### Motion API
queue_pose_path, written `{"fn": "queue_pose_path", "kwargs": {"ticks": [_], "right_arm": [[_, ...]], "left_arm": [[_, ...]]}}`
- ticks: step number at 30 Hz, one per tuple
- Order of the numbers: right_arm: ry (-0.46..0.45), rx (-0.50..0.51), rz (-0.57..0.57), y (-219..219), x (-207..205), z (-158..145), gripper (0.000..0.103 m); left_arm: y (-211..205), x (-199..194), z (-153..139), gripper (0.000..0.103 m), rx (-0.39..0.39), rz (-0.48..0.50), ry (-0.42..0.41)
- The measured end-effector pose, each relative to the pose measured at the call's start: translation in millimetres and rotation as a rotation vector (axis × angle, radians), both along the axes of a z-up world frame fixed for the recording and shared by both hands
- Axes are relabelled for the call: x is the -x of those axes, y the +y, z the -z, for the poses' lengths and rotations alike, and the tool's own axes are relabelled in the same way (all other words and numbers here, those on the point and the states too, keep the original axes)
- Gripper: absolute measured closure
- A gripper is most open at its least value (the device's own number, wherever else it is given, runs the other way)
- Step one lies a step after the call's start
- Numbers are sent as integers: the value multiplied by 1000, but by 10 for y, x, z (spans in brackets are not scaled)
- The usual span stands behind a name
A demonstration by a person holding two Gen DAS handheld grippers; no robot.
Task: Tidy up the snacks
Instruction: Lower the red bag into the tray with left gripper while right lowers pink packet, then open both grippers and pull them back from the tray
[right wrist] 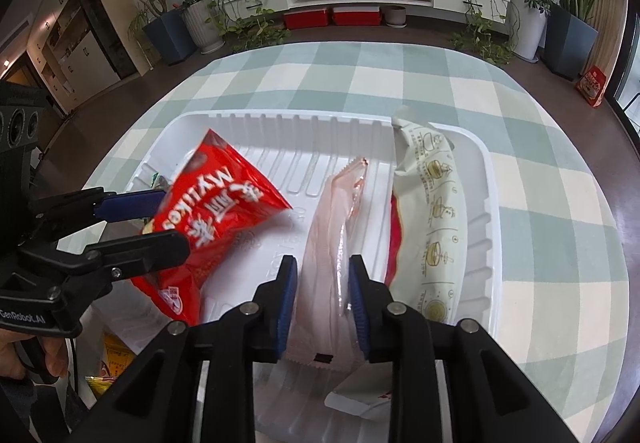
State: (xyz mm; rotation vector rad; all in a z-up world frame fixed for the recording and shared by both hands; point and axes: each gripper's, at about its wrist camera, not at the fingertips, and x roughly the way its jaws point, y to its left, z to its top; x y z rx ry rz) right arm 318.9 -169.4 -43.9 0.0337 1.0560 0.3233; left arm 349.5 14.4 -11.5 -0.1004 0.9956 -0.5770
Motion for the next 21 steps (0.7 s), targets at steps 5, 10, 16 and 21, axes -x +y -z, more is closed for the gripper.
{"fn": "queue_pose_path", "kwargs": {"ticks": [5,10,16,21], "right_arm": [[-27,-5,13,-49,51,-99,59],[-87,-42,51,-125,133,-372,39],[-215,-185,138,-439,454,-918,20],[-276,-262,167,-655,1090,-1130,17]], "left_arm": [[119,77,-136,33,23,-35,-31],[295,306,-432,14,55,-86,-105],[491,922,-753,0,91,-132,-247],[563,1512,-719,0,109,-165,-234]]}}
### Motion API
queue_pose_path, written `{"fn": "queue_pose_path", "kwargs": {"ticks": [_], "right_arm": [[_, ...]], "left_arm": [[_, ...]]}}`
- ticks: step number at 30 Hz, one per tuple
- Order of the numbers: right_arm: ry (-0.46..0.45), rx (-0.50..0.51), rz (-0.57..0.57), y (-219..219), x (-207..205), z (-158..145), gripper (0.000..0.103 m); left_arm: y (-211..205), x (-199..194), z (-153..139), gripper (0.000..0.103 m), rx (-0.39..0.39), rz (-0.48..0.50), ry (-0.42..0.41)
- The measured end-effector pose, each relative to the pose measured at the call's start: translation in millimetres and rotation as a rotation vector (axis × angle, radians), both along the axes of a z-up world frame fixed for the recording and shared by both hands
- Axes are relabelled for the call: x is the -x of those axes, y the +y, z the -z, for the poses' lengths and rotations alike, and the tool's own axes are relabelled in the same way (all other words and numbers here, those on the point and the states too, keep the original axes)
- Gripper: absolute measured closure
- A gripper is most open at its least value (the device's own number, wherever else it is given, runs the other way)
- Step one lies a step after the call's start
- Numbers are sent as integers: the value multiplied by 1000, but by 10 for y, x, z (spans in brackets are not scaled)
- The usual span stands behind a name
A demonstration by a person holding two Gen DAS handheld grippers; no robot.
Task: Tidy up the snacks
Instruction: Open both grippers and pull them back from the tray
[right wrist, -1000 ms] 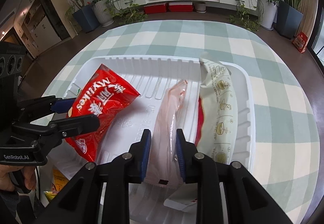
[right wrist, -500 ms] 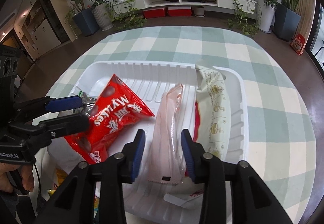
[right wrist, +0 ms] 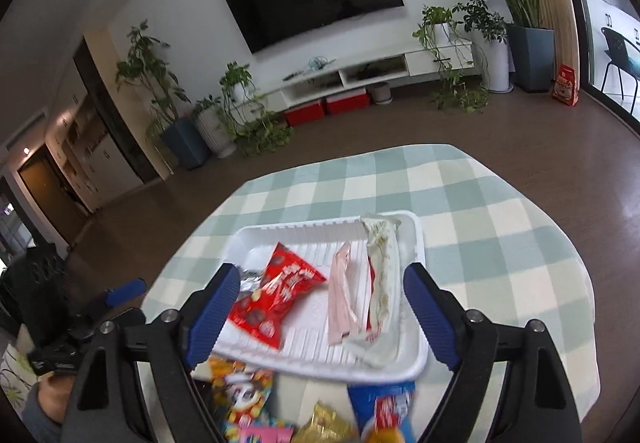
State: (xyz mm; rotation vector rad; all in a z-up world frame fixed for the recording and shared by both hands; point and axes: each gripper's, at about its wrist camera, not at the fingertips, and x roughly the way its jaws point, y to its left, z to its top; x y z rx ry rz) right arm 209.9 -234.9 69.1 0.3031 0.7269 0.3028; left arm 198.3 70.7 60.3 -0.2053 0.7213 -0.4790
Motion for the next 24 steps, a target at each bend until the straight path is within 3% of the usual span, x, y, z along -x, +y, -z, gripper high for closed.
{"fn": "queue_pose_path", "kwargs": {"ticks": [3,5,11,16,24], "right_arm": [[-7,5,19,-51,466,93,17],[3,-3,26,-85,763,222,17],[138,-103,47,-175,1370,656,17],[179,-110,3,-53,1598,775,17],[177,-92,-39,92,1715,802,17]], "left_arm": [[-40,315,159,0,-4,-8,81],[-65,554,258,0,2,-21,84],[-205,1079,546,0,6,-40,118],[-344,1219,676,0,-20,-42,135],[-450,1158,638,1,-22,-19,115]]}}
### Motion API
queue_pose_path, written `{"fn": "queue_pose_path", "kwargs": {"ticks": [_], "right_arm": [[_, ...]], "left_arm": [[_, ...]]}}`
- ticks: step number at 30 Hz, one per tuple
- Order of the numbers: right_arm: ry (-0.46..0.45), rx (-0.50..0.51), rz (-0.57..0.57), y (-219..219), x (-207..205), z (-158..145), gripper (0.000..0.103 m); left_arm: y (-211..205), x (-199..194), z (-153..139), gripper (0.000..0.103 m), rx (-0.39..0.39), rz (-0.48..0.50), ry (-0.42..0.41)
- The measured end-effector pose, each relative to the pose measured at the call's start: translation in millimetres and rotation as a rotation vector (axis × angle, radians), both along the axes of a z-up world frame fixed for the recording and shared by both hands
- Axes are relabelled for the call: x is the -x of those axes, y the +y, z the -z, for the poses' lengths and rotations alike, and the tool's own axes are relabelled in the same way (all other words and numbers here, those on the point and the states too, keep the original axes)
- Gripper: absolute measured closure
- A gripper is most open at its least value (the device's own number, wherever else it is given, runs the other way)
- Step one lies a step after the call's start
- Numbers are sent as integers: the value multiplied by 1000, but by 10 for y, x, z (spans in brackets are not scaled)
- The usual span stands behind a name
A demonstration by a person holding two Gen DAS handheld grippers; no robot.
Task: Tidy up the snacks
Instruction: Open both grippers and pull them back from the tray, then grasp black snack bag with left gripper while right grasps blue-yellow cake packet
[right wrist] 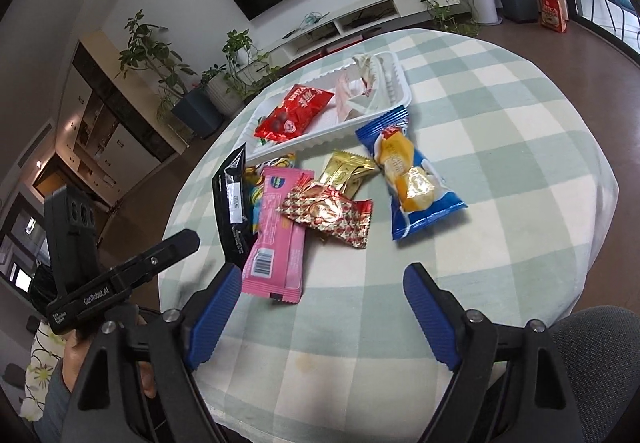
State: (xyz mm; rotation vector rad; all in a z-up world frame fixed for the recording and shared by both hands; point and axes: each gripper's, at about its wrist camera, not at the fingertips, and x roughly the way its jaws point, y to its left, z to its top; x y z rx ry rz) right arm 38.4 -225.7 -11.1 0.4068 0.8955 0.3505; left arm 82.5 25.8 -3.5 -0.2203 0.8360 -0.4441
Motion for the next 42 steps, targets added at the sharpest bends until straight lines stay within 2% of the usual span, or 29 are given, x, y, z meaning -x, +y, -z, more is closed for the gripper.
{"fn": "queue_pose_path", "kwargs": {"ticks": [2,5,7,10,17,25,28,33,42], "right_arm": [[1,0,-2,8,18,11,17],[7,0,1,-2,28,32,17],[7,1,6,-12,34,32,17],[1,7,15,-32,41,27,17],[13,3,19,-55,23,71,17],[12,17,15,-39,28,88,18],[0,45,13,-40,12,48,18],[24,134,-4,-72,-157,-32,18],[69,195,29,-249,-422,-58,18]], "left_arm": [[-30,-52,-6,1,-12,-3,1],[-117,-116,-19,10,-42,13,1],[-171,-145,-27,26,-61,27,-3],[-226,-214,18,41,-71,39,12],[-251,-328,114,42,-113,26,48],[-283,-361,180,45,-160,44,47],[-292,-368,188,56,-160,52,45],[-279,-386,183,67,-156,53,36],[-203,-354,151,78,-147,67,25]]}}
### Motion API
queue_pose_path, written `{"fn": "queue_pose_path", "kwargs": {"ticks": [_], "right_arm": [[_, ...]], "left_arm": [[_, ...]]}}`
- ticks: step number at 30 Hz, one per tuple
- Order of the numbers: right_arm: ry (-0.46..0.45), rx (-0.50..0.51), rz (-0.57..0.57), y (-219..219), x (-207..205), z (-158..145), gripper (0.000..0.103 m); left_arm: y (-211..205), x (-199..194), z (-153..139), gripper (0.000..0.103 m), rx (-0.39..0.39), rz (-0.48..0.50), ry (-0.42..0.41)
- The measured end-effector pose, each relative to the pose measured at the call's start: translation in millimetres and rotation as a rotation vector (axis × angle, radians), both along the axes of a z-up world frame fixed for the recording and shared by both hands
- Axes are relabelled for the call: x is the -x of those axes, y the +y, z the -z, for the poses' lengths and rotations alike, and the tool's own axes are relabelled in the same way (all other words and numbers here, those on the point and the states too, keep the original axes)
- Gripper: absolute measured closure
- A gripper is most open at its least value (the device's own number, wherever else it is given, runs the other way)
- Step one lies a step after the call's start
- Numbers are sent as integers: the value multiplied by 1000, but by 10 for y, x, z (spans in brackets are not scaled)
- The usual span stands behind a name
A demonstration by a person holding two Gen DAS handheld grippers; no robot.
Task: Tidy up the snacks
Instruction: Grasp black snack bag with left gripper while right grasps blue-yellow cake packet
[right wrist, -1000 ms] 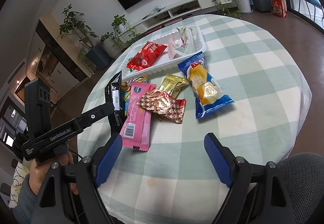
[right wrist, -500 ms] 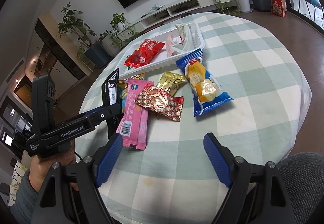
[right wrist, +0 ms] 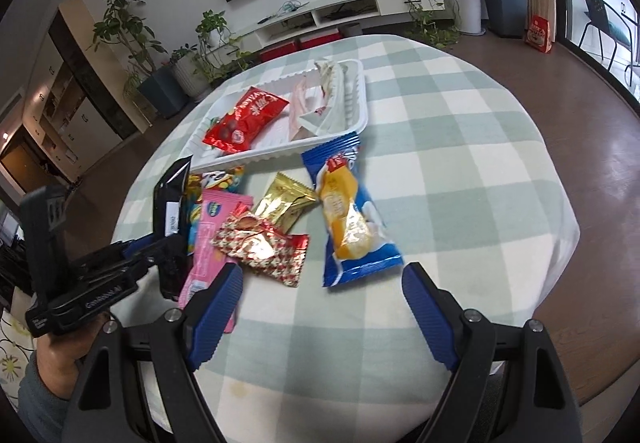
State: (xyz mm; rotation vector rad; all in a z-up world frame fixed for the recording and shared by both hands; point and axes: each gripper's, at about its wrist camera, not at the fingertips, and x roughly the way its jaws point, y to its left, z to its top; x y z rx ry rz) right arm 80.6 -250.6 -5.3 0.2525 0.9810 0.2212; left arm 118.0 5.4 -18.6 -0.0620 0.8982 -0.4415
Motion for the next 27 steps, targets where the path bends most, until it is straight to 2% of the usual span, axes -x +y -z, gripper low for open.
{"fn": "queue_pose_path", "kwargs": {"ticks": [8,16,22,27], "right_arm": [[67,52,-6,-29,-185,132,18],[69,125,-39,-2,-396,176,19],[83,174,-89,68,-636,278,28],[98,219,-135,189,-759,378,30]], "left_arm": [[73,22,11,82,-6,5,2],[220,106,-36,83,69,-1,11],[324,198,-91,83,119,-2,11],[371,234,-77,83,134,-8,20]]}}
